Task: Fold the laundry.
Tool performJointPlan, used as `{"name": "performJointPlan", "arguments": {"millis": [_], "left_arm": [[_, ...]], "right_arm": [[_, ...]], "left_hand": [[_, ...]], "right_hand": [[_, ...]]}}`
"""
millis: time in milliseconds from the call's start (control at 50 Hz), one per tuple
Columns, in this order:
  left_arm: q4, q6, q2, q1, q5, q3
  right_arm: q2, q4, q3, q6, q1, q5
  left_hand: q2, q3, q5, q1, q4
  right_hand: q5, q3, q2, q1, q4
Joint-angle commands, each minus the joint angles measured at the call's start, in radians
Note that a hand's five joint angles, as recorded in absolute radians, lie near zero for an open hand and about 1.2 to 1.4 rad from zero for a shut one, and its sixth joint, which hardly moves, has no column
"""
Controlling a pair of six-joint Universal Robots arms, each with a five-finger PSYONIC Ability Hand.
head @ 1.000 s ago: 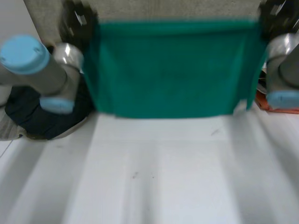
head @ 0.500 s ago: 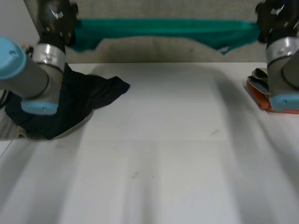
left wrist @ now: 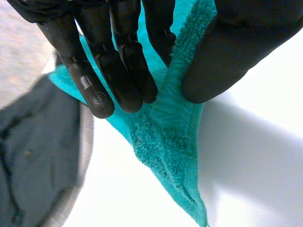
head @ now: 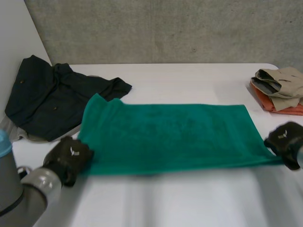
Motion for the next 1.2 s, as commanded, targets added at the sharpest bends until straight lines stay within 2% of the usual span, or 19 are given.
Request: {"name": "performJointPlan", "arguments": {"millis": [20,140,200,340,480,620,700,720,740,760,780,800,900,1000,1080,1140,1200], "left_arm": [[-0.193,0.006,0.082,-0.025,0.003,-0.008],[-0.014,0.008,-0.07,-0.026,0.0,0.084],[0.073,0.008,-0.131,-0.026,0.003,0.142],[0.302,0.017,-0.389,-0.043,0.008,0.4],[0.319,0.017,-0.614,-0.063,0.003,0.674],[0.319,0.023,-0.811,-0.065,-0.006,0.944],[0.33,0.023,-0.856,-0.076,0.003,1.009],[0.333,0.023,-0.863,-0.079,0.003,1.015],[0.336,0.023,-0.869,-0.083,0.001,1.024],[0.339,0.023,-0.876,-0.089,-0.002,1.032],[0.348,0.024,-0.883,-0.102,-0.009,1.04],[0.351,0.024,-0.885,-0.106,-0.011,1.041],[0.347,0.026,-0.869,-0.12,-0.028,1.02],[0.344,0.011,-0.747,-0.119,-0.101,0.951],[0.342,-0.008,-0.623,-0.117,-0.12,0.844],[0.339,-0.048,-0.52,-0.115,-0.117,0.756],[0.337,-0.119,-0.427,-0.114,-0.111,0.646]], "right_arm": [[-0.054,0.089,0.053,-0.062,-0.028,-0.008],[-0.019,-0.039,0.02,0.035,-0.021,-0.048],[0.084,-0.149,-0.041,0.102,-0.018,-0.051],[0.277,-0.309,-0.214,0.185,0.045,-0.027],[0.496,-0.346,-0.456,0.176,0.142,0.102],[0.664,-0.39,-0.647,0.174,0.153,0.122],[0.714,-0.428,-0.713,0.176,0.154,0.13],[0.722,-0.436,-0.722,0.178,0.154,0.13],[0.731,-0.45,-0.736,0.179,0.157,0.136],[0.734,-0.456,-0.74,0.179,0.159,0.143],[0.737,-0.462,-0.744,0.181,0.162,0.15],[0.737,-0.467,-0.745,0.182,0.165,0.159],[0.704,-0.465,-0.73,0.204,0.186,0.187],[0.607,-0.456,-0.665,0.283,0.186,0.179],[0.492,-0.401,-0.587,0.377,0.182,0.127],[0.402,-0.298,-0.531,0.441,0.165,0.055],[0.343,-0.162,-0.478,0.49,0.095,-0.025]], "left_hand": [[0.196,0.2,0.212,0.259,0.191],[0.196,0.2,0.212,0.259,0.191],[0.196,0.2,0.212,0.259,0.191],[0.196,0.2,0.212,0.259,0.191],[0.196,0.2,0.212,0.259,0.191],[0.196,0.2,0.212,0.259,0.191],[0.196,0.2,0.212,0.259,0.191],[-0.019,-0.015,-0.002,0.044,-0.023],[-0.32,-0.316,-0.304,-0.257,-0.325],[-0.681,-0.677,-0.664,-0.618,-0.685],[-1.026,-1.022,-1.009,-0.963,-1.03],[-0.953,-0.949,-0.936,-0.889,-0.957],[-1.026,-1.022,-1.009,-0.963,-1.03],[-1.026,-1.022,-1.009,-0.963,-1.03],[-1.026,-1.022,-1.009,-0.963,-1.03],[-1.026,-1.022,-1.009,-0.963,-1.03],[-1.026,-1.022,-1.009,-0.963,-1.03]], "right_hand": [[0.188,0.202,0.216,0.258,0.198],[0.188,0.202,0.216,0.258,0.198],[0.188,0.202,0.216,0.258,0.198],[0.188,0.202,0.216,0.258,0.198],[0.188,0.202,0.216,0.258,0.198],[0.188,0.202,0.216,0.258,0.198],[0.188,0.202,0.216,0.258,0.198],[0.079,0.092,0.107,0.149,0.088],[-0.64,-0.627,-0.612,-0.57,-0.631],[-1.034,-1.02,-1.006,-0.963,-1.024],[-1.034,-1.02,-1.006,-0.963,-1.024],[-1.034,-1.02,-1.006,-0.963,-1.024],[-1.034,-1.02,-1.006,-0.963,-1.024],[-1.034,-1.02,-1.006,-0.963,-1.024],[-1.034,-1.02,-1.006,-0.963,-1.024],[-1.034,-1.02,-1.006,-0.963,-1.024],[-0.985,-0.972,-0.958,-0.915,-0.976]]}}
